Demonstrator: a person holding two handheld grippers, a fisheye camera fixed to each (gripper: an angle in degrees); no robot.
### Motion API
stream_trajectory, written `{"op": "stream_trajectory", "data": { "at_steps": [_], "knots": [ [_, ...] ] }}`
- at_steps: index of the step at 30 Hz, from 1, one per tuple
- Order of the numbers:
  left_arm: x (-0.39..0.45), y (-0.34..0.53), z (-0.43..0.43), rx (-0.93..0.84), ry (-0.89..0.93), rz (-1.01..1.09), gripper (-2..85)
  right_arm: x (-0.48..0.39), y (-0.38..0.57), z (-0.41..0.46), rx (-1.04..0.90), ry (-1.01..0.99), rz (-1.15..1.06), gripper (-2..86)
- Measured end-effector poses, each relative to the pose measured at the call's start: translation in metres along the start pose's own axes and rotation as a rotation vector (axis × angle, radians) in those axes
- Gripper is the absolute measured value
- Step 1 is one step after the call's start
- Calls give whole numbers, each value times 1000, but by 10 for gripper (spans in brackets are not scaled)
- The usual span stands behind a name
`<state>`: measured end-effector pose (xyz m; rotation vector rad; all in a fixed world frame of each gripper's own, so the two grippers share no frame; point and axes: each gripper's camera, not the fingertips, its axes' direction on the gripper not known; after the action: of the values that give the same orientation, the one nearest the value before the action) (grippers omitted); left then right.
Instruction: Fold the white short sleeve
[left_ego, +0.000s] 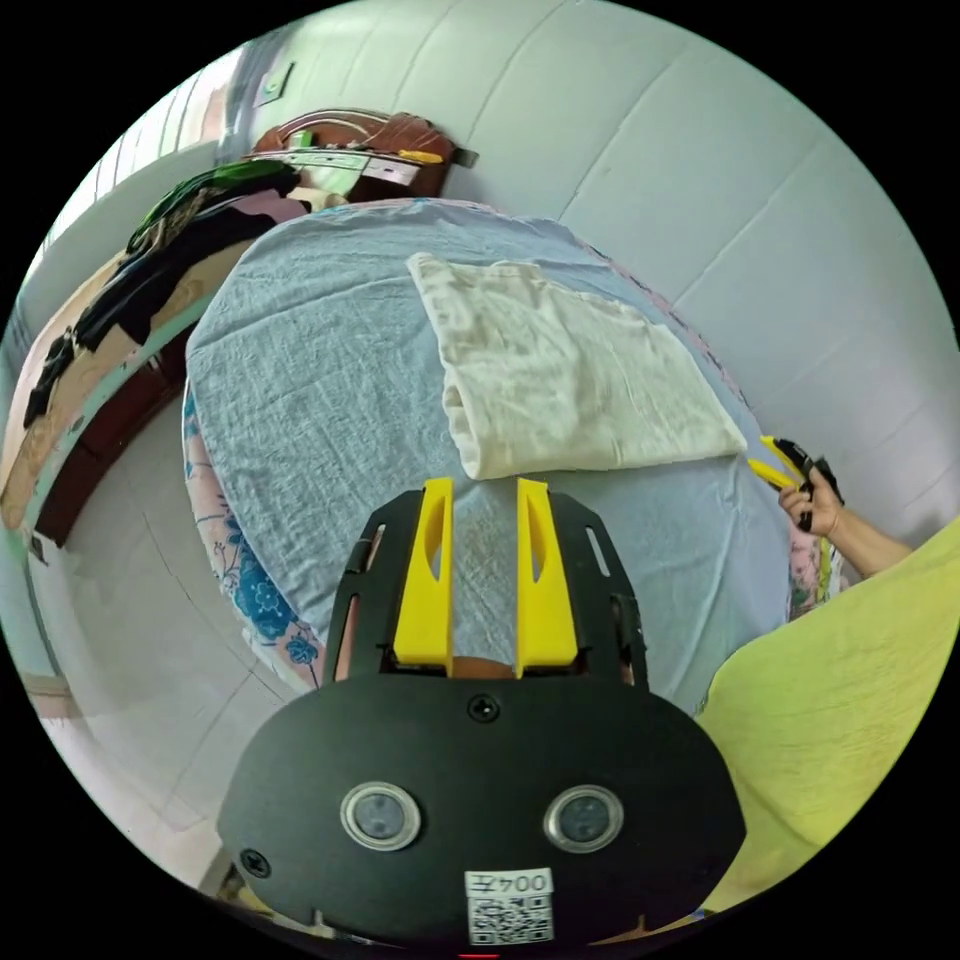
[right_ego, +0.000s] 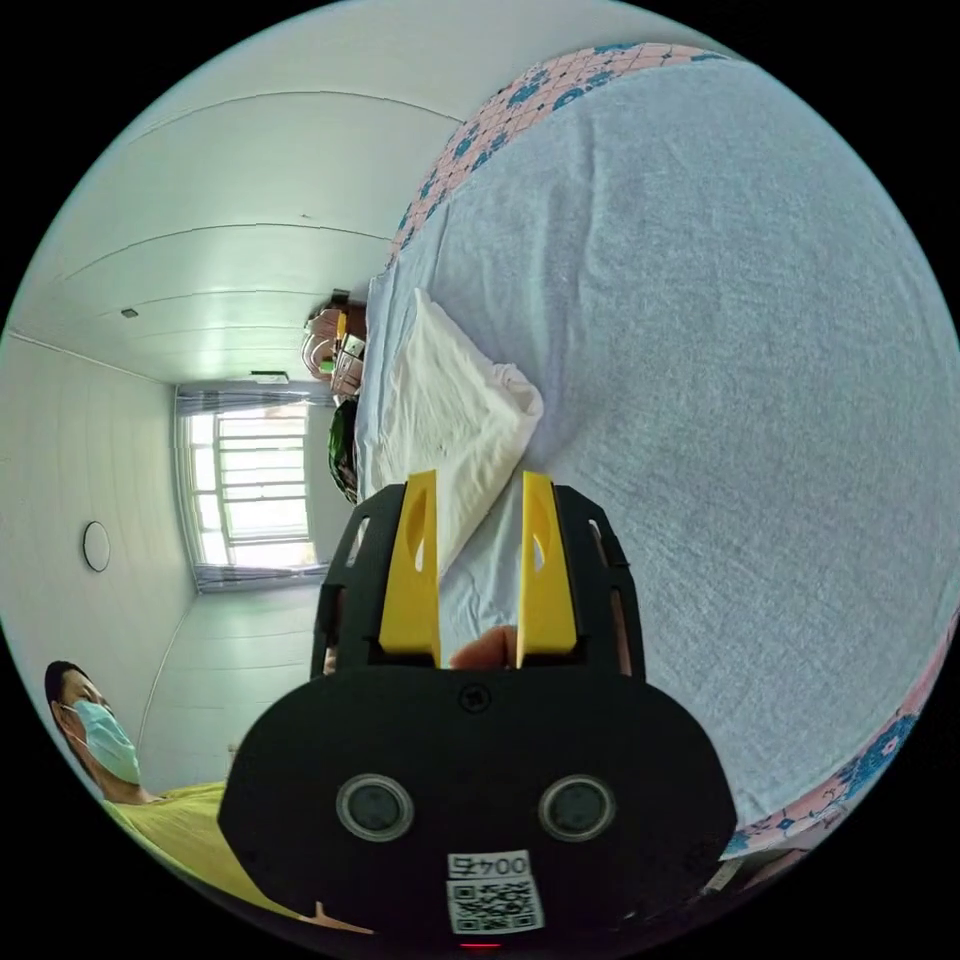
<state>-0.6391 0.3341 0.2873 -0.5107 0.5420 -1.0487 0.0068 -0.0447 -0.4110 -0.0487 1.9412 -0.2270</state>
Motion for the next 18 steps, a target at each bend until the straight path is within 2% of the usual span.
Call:
{"op": "stream_trajectory", "data": {
  "at_steps": [9, 13, 15, 18],
  "knots": [
    [-4, -3, -3, -51, -12, 102, 72, 33, -3, -5, 86, -65, 136, 137],
    [-5, -4, -9, -77, -19, 130, 40, 37, -7, 1, 45, -61, 121, 133],
    [-6, -3, -12, -76, -13, 125, 33, 36, -9, 7, 22, -75, 113, 118],
    [-7, -3, -20, -74, -19, 126, 26, 27, -10, 14, 3, -35, 82, 46]
  ]
}}
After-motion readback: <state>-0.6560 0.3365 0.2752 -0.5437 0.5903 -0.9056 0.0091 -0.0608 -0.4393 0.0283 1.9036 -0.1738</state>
